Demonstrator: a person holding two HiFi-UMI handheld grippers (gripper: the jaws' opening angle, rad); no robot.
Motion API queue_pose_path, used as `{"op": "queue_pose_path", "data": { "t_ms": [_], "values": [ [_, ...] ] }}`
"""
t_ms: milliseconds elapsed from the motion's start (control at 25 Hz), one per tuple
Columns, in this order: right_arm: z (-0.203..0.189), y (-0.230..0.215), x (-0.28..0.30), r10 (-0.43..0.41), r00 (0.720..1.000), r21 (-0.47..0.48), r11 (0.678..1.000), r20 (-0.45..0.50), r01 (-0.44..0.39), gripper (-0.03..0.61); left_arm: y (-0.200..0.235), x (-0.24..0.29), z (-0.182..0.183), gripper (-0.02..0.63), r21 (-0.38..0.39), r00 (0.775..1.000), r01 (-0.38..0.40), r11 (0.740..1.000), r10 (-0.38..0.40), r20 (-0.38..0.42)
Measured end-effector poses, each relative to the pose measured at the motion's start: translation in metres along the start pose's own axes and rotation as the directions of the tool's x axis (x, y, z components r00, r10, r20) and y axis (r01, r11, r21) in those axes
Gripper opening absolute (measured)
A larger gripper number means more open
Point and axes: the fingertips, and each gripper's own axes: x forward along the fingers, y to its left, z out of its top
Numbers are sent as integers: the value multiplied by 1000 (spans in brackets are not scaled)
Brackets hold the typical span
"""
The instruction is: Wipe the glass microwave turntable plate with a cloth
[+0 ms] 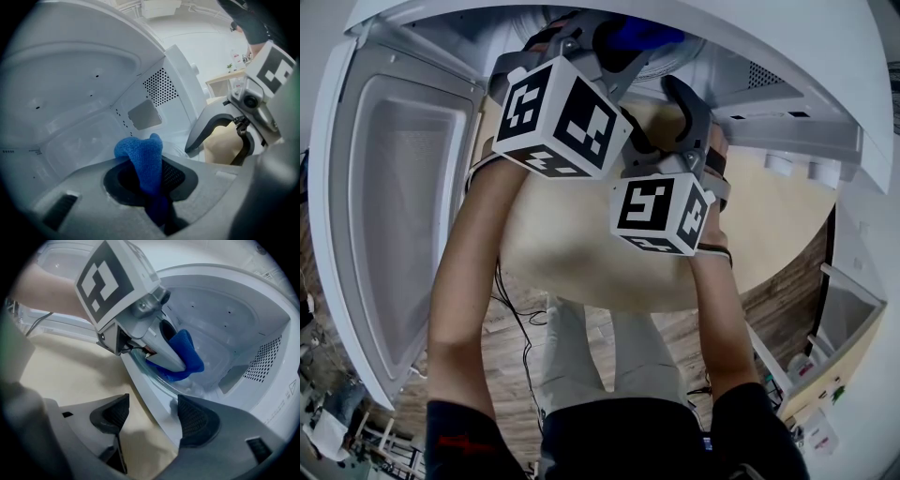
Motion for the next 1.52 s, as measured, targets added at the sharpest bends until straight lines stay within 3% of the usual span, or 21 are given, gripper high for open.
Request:
{"op": "queue_pose_path", "data": {
  "t_ms": [960, 1280, 1520],
  "values": [
    [0, 0, 0, -1, 1000, -1, 1000, 1, 1, 291, 32, -18, -30, 54, -37, 988, -137, 990, 134, -77],
    [0, 0, 0, -1, 1000, 0, 1000, 0, 1, 291, 40, -23, -37, 54, -65, 968, -226, 972, 217, -126],
    [0, 0, 1, -6, 1000, -1, 1000, -1, 6, 291, 40, -26, -38, 54, -102, 969, -217, 971, 201, -145]
  ]
}}
